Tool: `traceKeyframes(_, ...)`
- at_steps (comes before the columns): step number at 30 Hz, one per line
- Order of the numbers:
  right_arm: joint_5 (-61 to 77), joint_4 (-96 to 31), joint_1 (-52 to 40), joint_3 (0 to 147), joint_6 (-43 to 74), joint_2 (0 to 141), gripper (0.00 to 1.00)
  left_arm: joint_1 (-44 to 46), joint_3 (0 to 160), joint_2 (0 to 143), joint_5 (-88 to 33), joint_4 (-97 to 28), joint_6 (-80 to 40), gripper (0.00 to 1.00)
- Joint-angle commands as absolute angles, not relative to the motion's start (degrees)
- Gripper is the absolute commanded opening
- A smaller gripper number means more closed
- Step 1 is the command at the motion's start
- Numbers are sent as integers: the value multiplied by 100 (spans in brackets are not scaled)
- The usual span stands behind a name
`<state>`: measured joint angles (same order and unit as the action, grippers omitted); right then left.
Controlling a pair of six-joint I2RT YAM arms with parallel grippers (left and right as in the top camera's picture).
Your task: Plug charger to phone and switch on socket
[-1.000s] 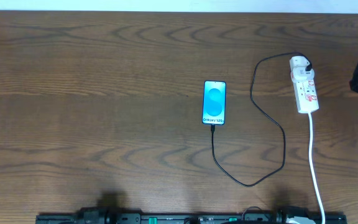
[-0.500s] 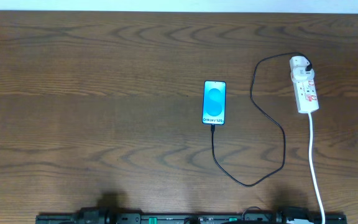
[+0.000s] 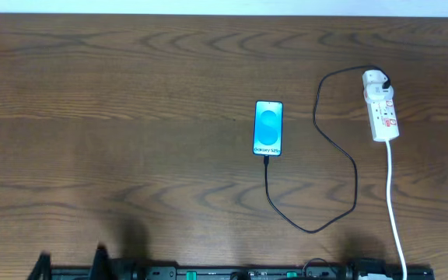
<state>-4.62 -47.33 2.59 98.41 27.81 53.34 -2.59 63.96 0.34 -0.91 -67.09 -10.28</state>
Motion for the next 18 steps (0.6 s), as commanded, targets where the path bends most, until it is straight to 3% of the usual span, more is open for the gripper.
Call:
traceKeyframes(1, -596, -4735, 209, 9856, 2689, 5297, 27, -283, 5540, 19, -40, -6128, -991, 95)
traceKeyframes(18, -593, -4737, 209, 9856, 2689, 5253, 28, -283, 2364, 21, -45, -2652, -1020, 95)
